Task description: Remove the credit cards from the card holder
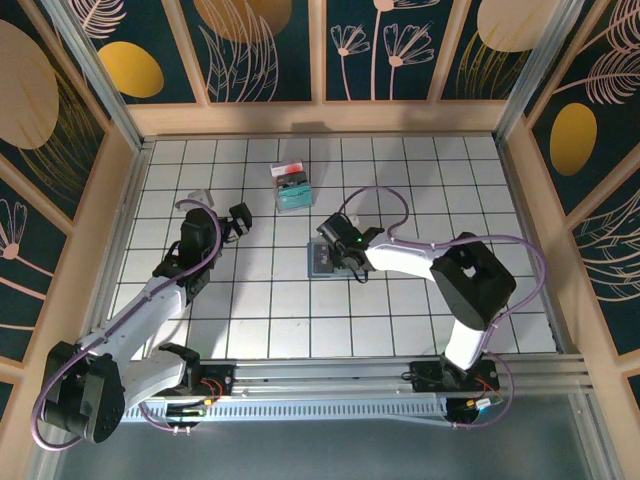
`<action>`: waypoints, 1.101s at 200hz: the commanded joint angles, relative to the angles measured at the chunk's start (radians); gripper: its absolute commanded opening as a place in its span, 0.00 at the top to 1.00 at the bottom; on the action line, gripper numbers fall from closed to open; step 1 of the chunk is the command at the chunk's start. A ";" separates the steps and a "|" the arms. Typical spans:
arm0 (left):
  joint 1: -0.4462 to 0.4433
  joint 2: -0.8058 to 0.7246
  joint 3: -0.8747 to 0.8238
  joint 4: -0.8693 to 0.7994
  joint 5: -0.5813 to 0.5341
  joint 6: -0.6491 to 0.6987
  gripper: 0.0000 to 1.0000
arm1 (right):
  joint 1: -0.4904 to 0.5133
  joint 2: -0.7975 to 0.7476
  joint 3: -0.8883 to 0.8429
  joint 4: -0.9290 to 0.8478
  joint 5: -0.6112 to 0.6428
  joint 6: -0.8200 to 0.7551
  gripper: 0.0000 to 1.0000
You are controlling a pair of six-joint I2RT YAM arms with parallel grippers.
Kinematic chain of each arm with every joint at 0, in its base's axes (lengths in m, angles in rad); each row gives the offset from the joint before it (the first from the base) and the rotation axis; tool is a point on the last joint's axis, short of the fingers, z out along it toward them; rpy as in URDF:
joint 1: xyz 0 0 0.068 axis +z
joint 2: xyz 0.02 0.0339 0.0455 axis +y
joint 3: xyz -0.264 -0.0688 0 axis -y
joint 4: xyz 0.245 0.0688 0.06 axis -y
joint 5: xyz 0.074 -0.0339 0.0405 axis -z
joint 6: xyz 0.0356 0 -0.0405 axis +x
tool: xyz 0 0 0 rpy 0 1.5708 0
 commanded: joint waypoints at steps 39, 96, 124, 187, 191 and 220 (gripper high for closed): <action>-0.017 -0.010 0.016 -0.016 0.004 0.036 0.01 | -0.039 -0.101 -0.094 -0.013 0.022 0.055 0.62; -0.217 0.042 0.008 -0.078 -0.171 0.047 0.01 | -0.099 -0.239 -0.227 -0.006 0.010 0.065 0.62; -0.336 0.118 0.011 -0.058 -0.212 0.023 0.01 | -0.136 -0.310 -0.265 0.014 -0.012 0.058 0.62; -0.470 0.274 0.002 0.005 -0.135 -0.067 0.01 | -0.206 -0.451 -0.246 0.111 -0.223 0.074 0.66; -0.471 0.284 0.004 0.009 -0.127 -0.068 0.01 | -0.211 -0.449 -0.245 0.121 -0.254 0.077 0.66; -0.472 0.360 0.023 0.044 -0.071 -0.057 0.02 | -0.228 -0.383 -0.222 0.194 -0.440 0.113 0.71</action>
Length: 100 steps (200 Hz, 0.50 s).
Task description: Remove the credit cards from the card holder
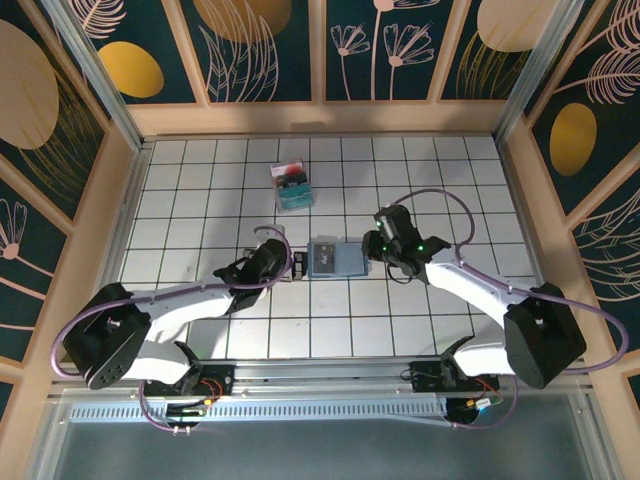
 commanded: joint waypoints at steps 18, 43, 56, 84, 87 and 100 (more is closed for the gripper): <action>-0.003 0.101 0.043 0.043 0.053 -0.014 0.02 | -0.009 0.098 0.049 0.122 -0.259 0.062 0.74; -0.003 0.157 0.076 0.019 0.024 0.006 0.01 | -0.003 0.159 0.061 0.145 -0.290 0.074 0.75; -0.004 0.186 0.092 0.007 0.010 0.013 0.01 | 0.005 0.183 0.073 0.142 -0.288 0.071 0.76; -0.003 0.234 0.114 -0.002 0.002 0.018 0.01 | 0.035 0.239 0.110 0.126 -0.281 0.067 0.76; -0.005 0.237 0.115 -0.003 0.001 0.018 0.01 | 0.038 0.245 0.113 0.124 -0.281 0.067 0.76; -0.004 0.250 0.121 -0.007 -0.002 0.019 0.01 | 0.055 0.271 0.129 0.121 -0.281 0.068 0.77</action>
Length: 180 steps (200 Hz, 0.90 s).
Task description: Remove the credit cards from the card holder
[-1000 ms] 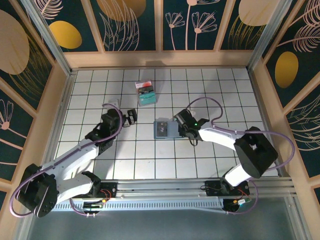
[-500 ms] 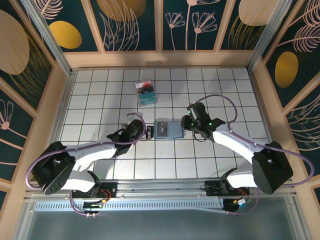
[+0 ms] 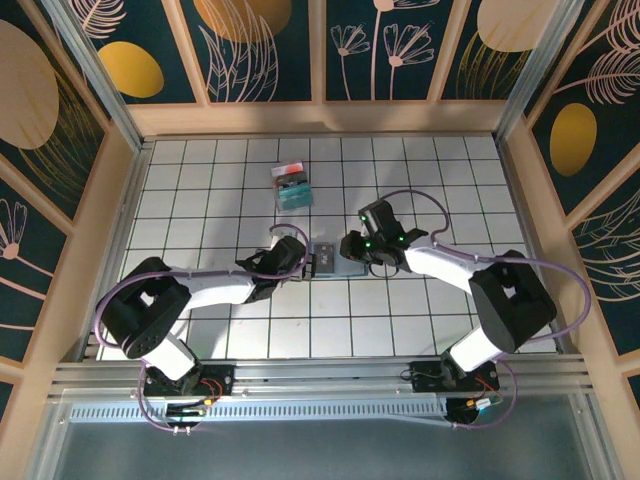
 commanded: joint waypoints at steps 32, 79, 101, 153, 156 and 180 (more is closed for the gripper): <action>-0.005 0.049 0.024 -0.024 -0.021 0.019 0.01 | 0.057 0.094 0.074 0.004 -0.007 0.026 0.78; -0.006 0.075 0.015 -0.020 -0.003 0.009 0.01 | 0.059 0.143 0.087 0.012 -0.027 0.033 0.78; -0.005 0.084 0.018 -0.018 -0.004 0.007 0.01 | 0.060 0.165 0.099 -0.006 -0.022 0.027 0.78; -0.006 0.094 0.015 -0.030 -0.001 0.003 0.01 | 0.059 0.195 0.095 0.002 -0.022 0.028 0.76; -0.005 0.095 0.016 -0.031 -0.001 0.003 0.01 | 0.060 0.197 0.095 0.002 -0.021 0.028 0.76; -0.006 0.093 0.014 -0.037 -0.004 0.000 0.01 | 0.059 0.202 0.084 0.011 -0.023 0.033 0.74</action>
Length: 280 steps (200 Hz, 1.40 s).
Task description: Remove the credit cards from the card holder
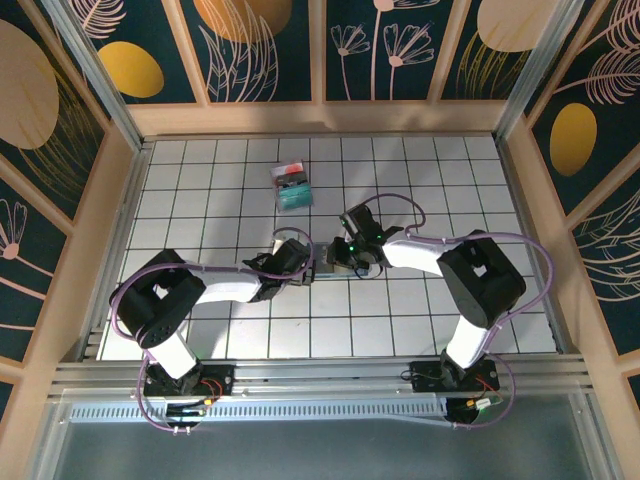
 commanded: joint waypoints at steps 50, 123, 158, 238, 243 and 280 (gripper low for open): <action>-0.006 0.007 0.006 -0.036 -0.009 -0.004 0.01 | 0.003 0.023 -0.014 0.073 -0.067 0.012 0.74; -0.007 0.021 0.019 -0.047 -0.004 -0.002 0.01 | -0.038 -0.036 -0.094 0.228 -0.205 0.035 0.76; -0.007 0.025 0.030 -0.050 -0.002 0.005 0.01 | -0.046 -0.036 -0.119 0.287 -0.257 0.034 0.76; -0.016 0.051 0.042 -0.055 0.003 0.007 0.01 | -0.061 -0.048 -0.173 0.384 -0.323 0.046 0.81; -0.016 0.054 0.042 -0.055 0.002 0.008 0.01 | -0.064 -0.049 -0.178 0.394 -0.329 0.050 0.81; -0.020 0.056 0.052 -0.058 0.007 0.014 0.01 | -0.069 -0.046 -0.192 0.434 -0.350 0.059 0.81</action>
